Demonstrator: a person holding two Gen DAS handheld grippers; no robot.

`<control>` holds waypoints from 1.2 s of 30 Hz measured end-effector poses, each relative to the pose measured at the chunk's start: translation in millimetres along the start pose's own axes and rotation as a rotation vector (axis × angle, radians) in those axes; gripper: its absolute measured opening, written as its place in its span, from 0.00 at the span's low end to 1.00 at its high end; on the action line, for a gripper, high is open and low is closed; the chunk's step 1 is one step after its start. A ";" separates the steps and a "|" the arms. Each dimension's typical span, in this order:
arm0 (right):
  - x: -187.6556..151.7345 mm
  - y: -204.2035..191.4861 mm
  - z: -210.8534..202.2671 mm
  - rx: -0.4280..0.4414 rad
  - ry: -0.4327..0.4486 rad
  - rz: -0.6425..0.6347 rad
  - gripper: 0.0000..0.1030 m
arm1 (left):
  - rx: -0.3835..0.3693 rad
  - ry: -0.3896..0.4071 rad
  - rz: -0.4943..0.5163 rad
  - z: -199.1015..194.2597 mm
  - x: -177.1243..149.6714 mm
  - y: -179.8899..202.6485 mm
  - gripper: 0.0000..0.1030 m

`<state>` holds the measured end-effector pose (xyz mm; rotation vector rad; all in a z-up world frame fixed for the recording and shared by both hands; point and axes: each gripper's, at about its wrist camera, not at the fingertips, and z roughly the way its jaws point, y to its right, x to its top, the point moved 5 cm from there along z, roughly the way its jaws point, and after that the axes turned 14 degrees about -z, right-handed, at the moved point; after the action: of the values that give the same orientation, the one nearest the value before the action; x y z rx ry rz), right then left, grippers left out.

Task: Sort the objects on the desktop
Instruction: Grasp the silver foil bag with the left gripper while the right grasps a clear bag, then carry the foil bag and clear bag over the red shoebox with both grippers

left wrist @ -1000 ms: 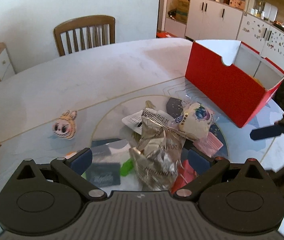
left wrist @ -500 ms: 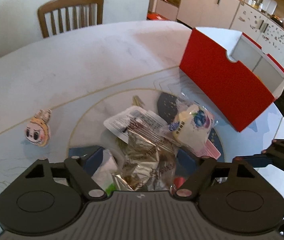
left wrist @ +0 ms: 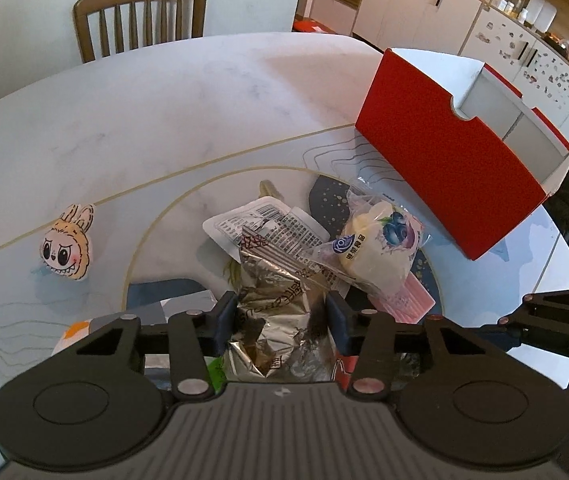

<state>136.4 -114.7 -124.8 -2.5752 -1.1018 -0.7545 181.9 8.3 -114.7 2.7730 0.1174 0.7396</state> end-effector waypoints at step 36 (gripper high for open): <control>-3.5 42.7 -101.2 -0.016 0.180 0.117 0.16 | -0.103 0.084 -0.104 -92.3 -6.5 53.4 0.43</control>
<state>128.5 -187.3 -42.7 -2.5014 -0.8865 -0.9469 130.6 -22.2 -26.0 2.6174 0.2316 0.8122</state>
